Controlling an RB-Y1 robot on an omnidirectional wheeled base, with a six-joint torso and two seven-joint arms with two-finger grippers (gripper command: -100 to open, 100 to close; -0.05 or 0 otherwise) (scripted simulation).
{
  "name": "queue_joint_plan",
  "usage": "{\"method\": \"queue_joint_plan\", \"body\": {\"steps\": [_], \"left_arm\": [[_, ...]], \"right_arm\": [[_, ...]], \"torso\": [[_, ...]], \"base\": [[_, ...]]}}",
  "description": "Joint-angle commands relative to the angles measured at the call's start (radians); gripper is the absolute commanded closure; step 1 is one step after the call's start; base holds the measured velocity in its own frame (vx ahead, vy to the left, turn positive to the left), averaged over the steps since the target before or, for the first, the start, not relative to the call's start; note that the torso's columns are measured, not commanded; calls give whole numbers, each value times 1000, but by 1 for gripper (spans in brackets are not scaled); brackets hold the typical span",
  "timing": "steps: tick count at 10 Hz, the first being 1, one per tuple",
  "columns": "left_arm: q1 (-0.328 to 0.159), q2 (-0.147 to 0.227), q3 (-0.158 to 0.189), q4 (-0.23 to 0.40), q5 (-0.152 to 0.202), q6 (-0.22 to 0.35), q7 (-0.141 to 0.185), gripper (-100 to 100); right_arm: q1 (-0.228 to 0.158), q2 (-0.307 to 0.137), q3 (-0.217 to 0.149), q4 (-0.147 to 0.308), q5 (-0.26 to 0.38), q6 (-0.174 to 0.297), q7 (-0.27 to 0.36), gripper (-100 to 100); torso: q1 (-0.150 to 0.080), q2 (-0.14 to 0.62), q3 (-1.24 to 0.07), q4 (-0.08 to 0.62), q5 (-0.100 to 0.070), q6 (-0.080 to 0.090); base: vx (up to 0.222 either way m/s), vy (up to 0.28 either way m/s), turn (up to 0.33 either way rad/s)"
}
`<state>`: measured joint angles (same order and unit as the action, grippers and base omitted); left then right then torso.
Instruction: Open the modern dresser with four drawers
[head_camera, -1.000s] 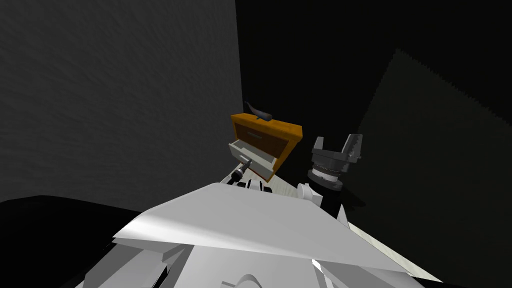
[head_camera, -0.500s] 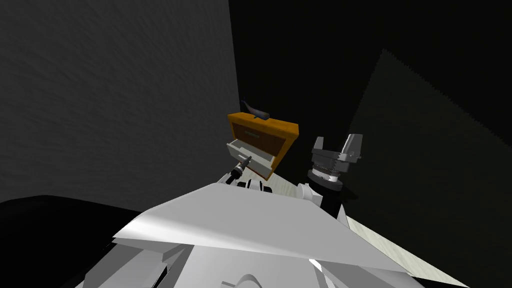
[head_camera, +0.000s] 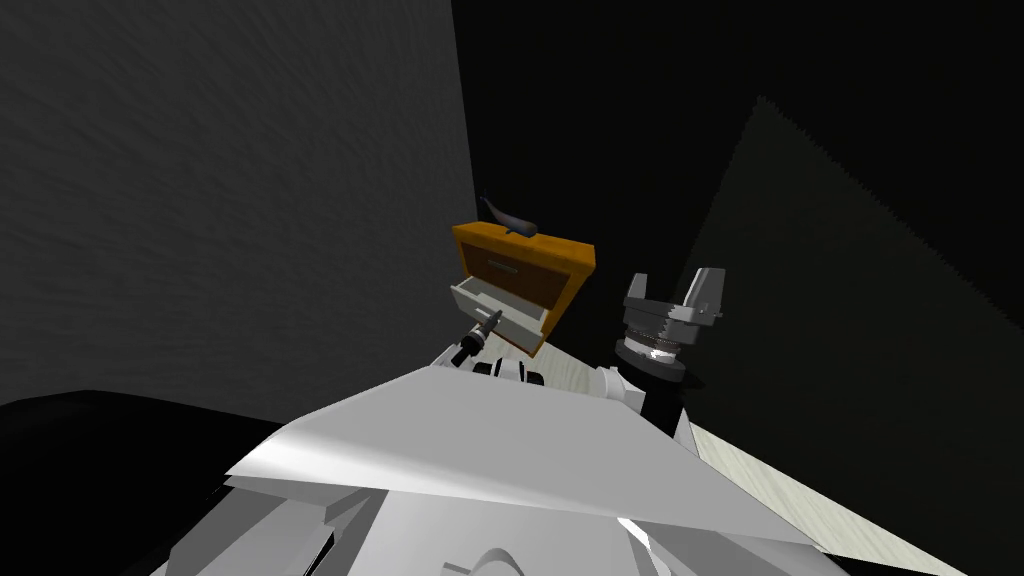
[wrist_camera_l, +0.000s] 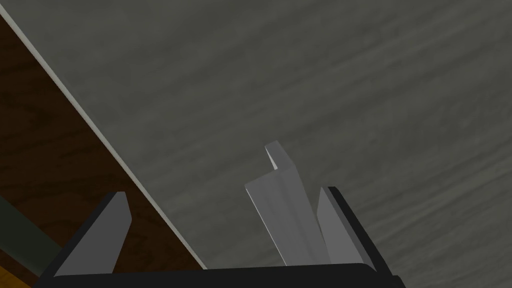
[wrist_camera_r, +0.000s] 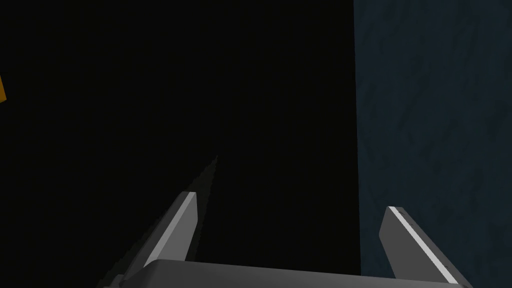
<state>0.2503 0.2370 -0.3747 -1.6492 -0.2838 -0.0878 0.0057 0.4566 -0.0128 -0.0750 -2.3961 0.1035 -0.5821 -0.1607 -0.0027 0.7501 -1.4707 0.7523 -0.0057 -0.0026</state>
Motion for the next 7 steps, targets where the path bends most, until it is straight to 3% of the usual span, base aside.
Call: {"method": "queue_joint_plan", "body": {"steps": [1, 4, 5, 7], "left_arm": [[-2, 0, 6, -30, -2, -11, -4, -100], [10, -1, 0, -8, -2, -1, -1, -100], [13, 0, -1, -7, -2, 3, -1, 0], [18, 1, -2, 1, -2, 8, -1, 0]], "right_arm": [[0, 0, 0, 0, 0, 0, 0, 0], [0, 0, 0, 0, 0, 0, 0, 0], [0, 0, 0, 0, 0, 0, 0, 0], [0, 0, 0, 0, 0, 0, 0, 0]], "torso": [[0, 0, 0, -1, 0, 0], [1, 1, 1, 0, 0, 0], [0, 0, 1, -4, 2, 1], [1, -7, -3, -10, 4, 3]], "base": [[0, 0, 0], [3, 0, -1], [0, 0, 0], [0, 0, 0]]}}
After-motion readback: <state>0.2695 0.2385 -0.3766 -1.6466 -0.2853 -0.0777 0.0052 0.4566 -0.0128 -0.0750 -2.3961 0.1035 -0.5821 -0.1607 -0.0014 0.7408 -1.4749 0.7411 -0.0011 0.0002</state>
